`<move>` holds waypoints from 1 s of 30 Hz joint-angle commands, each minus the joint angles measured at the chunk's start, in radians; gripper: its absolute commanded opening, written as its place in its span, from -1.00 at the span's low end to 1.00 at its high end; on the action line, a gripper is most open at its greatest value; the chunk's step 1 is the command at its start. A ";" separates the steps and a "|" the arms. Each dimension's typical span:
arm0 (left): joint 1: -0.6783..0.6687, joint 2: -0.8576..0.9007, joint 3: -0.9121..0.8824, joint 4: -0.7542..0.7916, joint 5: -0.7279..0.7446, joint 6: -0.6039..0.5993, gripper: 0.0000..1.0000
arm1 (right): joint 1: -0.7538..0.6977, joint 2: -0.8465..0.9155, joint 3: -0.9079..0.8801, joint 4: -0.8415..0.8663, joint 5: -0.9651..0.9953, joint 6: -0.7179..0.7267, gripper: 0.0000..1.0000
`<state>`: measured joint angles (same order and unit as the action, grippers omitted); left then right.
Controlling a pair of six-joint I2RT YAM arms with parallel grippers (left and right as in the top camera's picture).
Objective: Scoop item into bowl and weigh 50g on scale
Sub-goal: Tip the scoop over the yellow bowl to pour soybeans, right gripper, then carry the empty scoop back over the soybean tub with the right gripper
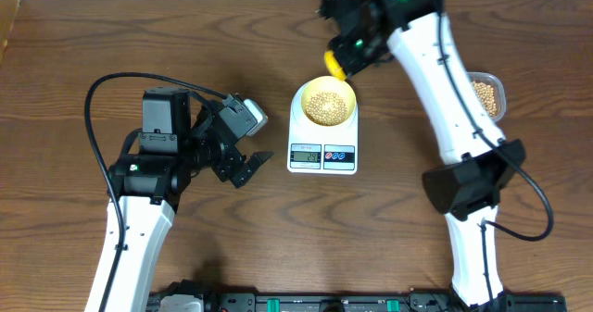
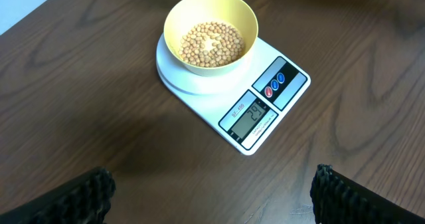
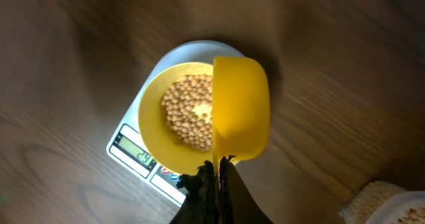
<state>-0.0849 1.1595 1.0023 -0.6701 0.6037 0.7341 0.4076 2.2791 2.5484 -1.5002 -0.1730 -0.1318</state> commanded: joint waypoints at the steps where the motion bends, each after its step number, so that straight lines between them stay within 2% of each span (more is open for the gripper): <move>1: 0.006 0.004 0.017 0.000 0.005 0.006 0.93 | -0.029 -0.050 0.029 -0.003 -0.068 -0.002 -0.98; 6: 0.006 0.004 0.017 0.000 0.005 0.006 0.93 | 0.002 -0.050 0.023 -0.008 -0.056 -0.053 -0.98; 15: 0.006 0.004 0.017 0.000 0.005 0.006 0.93 | 0.102 -0.050 0.023 -0.063 0.248 -0.095 -0.98; 23: 0.006 0.004 0.017 0.000 0.005 0.006 0.93 | 0.110 -0.050 0.023 -0.023 0.244 -0.076 -0.98; 30: 0.006 0.004 0.017 0.000 0.005 0.006 0.93 | 0.149 -0.050 0.023 -0.021 0.247 -0.158 -0.98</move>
<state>-0.0849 1.1595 1.0023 -0.6701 0.6033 0.7341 0.5270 2.2654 2.5534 -1.5246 0.0612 -0.2428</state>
